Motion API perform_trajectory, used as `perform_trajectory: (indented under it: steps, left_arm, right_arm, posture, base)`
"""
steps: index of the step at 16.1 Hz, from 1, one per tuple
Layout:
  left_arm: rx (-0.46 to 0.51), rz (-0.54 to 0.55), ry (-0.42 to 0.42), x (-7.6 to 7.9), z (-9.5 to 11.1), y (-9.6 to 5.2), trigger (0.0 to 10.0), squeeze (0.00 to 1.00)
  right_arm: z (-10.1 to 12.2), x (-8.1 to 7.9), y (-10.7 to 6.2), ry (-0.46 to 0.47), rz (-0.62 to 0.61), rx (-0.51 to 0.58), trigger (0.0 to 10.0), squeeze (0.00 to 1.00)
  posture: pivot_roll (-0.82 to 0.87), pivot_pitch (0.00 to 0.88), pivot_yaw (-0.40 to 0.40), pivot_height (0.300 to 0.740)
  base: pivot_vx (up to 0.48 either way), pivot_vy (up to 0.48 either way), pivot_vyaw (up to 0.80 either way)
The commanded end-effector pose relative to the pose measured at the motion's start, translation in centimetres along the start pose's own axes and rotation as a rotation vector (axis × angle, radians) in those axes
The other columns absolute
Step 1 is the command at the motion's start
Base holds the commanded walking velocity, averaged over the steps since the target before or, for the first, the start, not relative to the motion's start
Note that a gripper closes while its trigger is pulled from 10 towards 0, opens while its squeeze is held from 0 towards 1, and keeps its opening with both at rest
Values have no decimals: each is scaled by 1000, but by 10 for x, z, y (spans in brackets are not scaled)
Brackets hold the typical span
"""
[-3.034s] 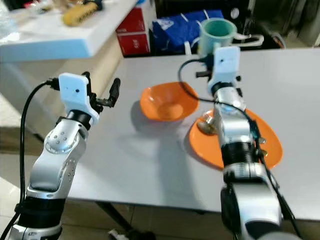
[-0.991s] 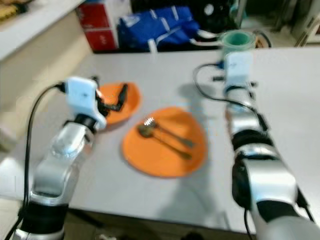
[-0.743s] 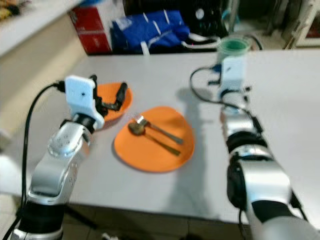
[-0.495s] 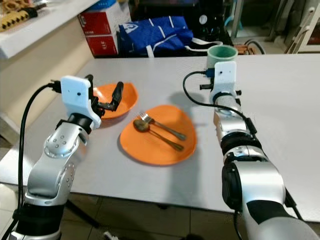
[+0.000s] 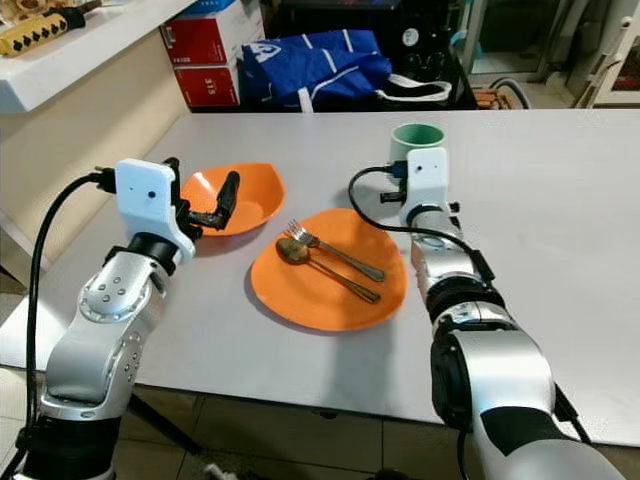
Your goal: Setting the table
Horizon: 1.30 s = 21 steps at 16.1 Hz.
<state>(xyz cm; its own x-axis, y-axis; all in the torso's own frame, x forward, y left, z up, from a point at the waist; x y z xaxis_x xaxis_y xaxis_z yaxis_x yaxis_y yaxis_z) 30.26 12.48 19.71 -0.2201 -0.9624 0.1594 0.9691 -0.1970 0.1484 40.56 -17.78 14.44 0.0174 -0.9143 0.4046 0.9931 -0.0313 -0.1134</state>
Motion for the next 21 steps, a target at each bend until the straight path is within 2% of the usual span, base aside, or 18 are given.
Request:
perform_trajectory:
  steps: [1, 2, 7, 8, 9, 21]
  left_arm:
    - [12, 23, 8, -5, 4, -3, 10000, 0]
    - [13, 32, 9, -7, 5, -4, 10000, 0]
    - [6, 38, 7, -8, 5, -6, 10000, 0]
    - [5, 39, 6, -8, 5, -5, 10000, 0]
    - [5, 39, 5, -8, 5, -5, 10000, 0]
    - [8, 20, 0, -5, 7, 0, 10000, 0]
  right_arm:
    - [-3, -6, -1, -4, 24, -9, 10000, 0]
    - [-8, -10, -2, 9, 42, -31, 10000, 0]
    - [-25, -11, -6, 2, 38, -101, 10000, 0]
    - [-29, -11, -7, -1, 37, -116, 10000, 78]
    - [-33, -10, -9, 1, 28, -133, 10000, 1000]
    - [-38, -5, -11, -26, 16, -137, 10000, 1000]
  posture:
    - [-77, 28, 121, 740]
    - [-73, 31, 120, 740]
    - [-71, 39, 120, 740]
    - [-75, 40, 121, 740]
    - [-77, 40, 122, 740]
    - [-96, 35, 130, 740]
  base:
    - [0, 0, 0]
    - [0, 0, 0]
    - [0, 0, 0]
    - [0, 0, 0]
    - [0, 0, 0]
    - [0, 0, 0]
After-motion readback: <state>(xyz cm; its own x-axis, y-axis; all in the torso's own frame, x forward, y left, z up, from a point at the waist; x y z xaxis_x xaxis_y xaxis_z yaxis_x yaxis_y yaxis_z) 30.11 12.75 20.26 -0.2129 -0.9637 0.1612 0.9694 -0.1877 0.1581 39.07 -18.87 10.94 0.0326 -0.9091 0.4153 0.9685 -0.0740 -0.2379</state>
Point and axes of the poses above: a point about 5 cm out from each wrist's last joint towards the gripper, its own y axis pointing out of the wrist towards the gripper, its own z axis along the axis of the wrist's last joint, x = y × z, the point moved 1 cm from there along y, pointing out of the wrist towards the gripper, and after that the axes turned 15 degrees about -y, right-handed, at the moved point
